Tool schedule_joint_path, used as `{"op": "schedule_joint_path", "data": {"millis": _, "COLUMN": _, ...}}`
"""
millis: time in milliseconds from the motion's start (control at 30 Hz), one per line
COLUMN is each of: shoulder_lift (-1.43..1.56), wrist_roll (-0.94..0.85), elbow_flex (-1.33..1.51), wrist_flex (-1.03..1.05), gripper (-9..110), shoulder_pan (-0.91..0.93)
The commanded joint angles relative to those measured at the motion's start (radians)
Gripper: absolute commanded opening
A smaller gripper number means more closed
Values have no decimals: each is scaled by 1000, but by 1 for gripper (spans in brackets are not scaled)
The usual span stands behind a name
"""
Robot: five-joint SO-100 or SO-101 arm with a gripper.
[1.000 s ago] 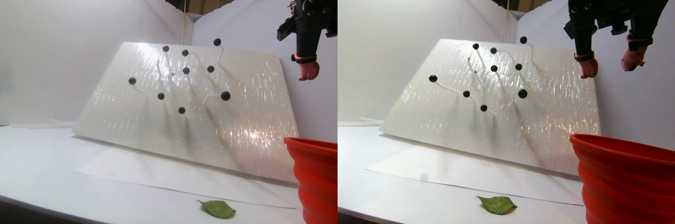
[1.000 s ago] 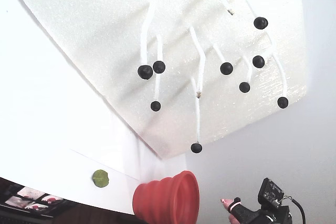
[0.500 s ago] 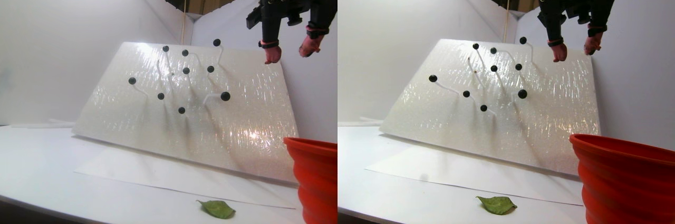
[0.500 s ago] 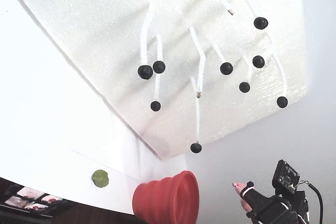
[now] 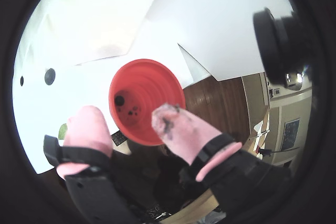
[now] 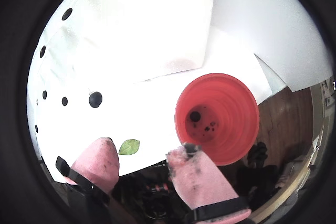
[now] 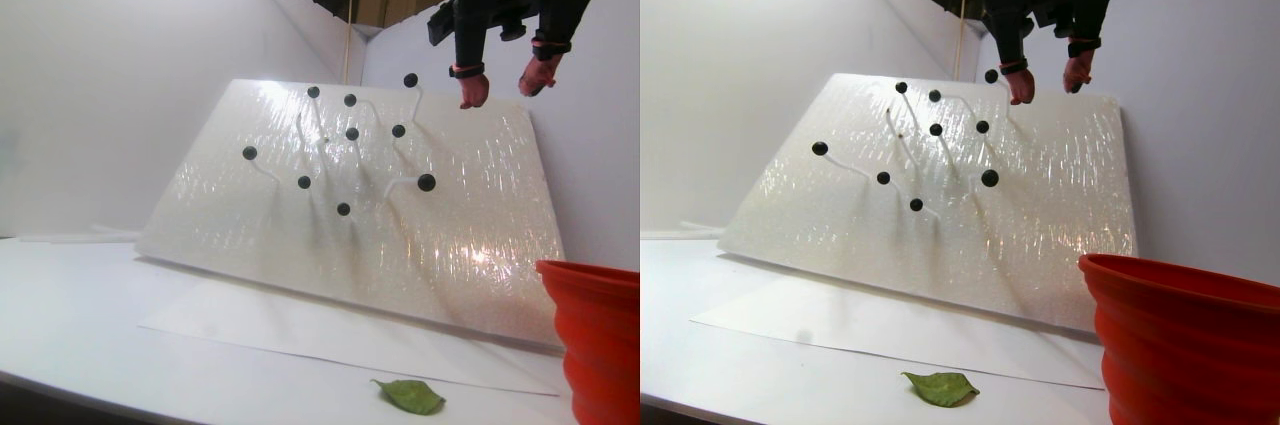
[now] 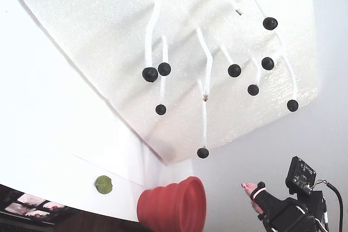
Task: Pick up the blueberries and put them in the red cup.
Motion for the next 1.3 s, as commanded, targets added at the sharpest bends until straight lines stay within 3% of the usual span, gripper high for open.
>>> {"op": "schedule_joint_path", "data": {"millis": 0, "shoulder_lift": 112, "wrist_roll": 11, "elbow_flex": -18, "wrist_flex": 9, "gripper": 18, "shoulder_pan": -20}}
{"op": "schedule_joint_path", "data": {"millis": 1267, "shoulder_lift": -121, "wrist_roll": -55, "elbow_flex": -28, "wrist_flex": -146, "gripper": 19, "shoulder_pan": -138}}
